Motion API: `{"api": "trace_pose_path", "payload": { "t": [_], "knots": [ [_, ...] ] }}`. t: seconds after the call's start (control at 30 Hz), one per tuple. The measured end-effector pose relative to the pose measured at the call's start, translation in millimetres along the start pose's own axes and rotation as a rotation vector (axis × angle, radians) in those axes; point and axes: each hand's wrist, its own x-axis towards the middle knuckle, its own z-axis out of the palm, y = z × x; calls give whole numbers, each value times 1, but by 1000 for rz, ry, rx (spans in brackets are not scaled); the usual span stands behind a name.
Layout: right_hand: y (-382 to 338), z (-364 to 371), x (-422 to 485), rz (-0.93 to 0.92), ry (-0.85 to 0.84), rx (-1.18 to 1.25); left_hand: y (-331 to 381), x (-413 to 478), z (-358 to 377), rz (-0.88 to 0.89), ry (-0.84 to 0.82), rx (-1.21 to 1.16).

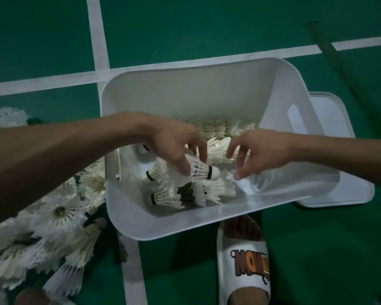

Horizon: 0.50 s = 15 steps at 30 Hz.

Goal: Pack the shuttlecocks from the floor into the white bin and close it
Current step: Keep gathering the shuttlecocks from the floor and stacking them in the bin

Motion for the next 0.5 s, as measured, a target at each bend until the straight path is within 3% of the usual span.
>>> {"api": "trace_pose_path", "payload": {
  "t": [0.1, 0.27, 0.37, 0.5],
  "knots": [
    [-1, -9, -10, -123, 112, 377, 6, 3, 0, 54, 131, -16],
    [-6, 4, -3, -176, 272, 361, 14, 11, 3, 96, 272, -32],
    [1, 0, -3, -151, 294, 220, 14, 12, 7, 41, 220, -66],
    [16, -12, -11, -25, 280, -69, 6, 12, 3, -60, 9, -60]
  ]
}}
